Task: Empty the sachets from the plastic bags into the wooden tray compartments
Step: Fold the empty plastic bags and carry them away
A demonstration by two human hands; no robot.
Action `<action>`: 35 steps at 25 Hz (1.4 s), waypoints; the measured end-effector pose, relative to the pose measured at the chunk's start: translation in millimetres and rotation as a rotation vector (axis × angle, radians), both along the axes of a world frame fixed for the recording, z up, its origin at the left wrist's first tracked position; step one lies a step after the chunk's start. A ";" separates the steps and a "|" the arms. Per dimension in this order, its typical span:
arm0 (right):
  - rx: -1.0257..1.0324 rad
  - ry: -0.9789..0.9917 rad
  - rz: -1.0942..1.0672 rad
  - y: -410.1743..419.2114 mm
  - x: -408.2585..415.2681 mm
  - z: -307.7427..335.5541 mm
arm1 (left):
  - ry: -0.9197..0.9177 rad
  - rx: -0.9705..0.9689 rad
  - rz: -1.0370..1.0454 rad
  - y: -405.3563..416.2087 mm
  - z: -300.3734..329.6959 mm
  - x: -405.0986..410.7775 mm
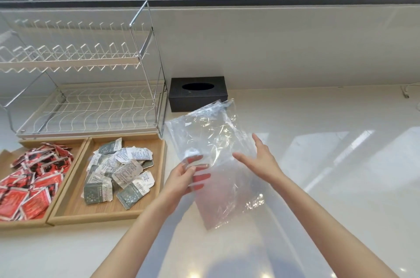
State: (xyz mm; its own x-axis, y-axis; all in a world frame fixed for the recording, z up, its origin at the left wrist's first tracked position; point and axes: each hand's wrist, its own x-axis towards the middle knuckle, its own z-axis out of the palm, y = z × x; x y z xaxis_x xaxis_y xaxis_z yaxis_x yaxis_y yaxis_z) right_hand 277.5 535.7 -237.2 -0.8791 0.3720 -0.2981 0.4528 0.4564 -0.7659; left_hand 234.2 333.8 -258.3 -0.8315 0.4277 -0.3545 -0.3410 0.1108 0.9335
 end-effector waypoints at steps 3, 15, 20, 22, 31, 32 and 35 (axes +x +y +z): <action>-0.308 -0.098 0.041 10.4 8.1 -9.6 | 0.067 -0.051 -0.064 -5.1 1.1 -2.5; -0.597 -0.075 0.020 -2.5 25.6 -25.8 | 0.080 -0.083 0.014 -18.9 -5.1 -0.8; -0.555 -0.039 0.086 -24.9 23.7 -20.3 | 0.009 -0.107 0.172 -49.2 -0.7 2.8; -0.515 -0.036 0.124 -45.1 20.7 -17.8 | -0.001 -0.169 0.220 -71.1 3.2 10.2; -0.474 0.014 0.350 -170.5 31.7 -13.9 | 0.099 -0.194 0.532 -193.5 8.9 73.4; -0.474 0.010 0.366 -185.5 36.0 -14.4 | 0.102 -0.160 0.569 -207.7 10.1 84.0; -0.499 -0.005 0.423 -233.7 52.5 -16.8 | 0.101 -0.098 0.662 -253.8 11.4 120.2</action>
State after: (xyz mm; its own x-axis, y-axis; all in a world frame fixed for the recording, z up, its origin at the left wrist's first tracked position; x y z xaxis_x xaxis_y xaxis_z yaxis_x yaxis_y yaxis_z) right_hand 330.0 302.1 -254.0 -0.9172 -0.1898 -0.3503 0.3167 0.1858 -0.9301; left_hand 354.4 80.1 -246.9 -0.9381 -0.2139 -0.2724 -0.2777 -0.0056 0.9606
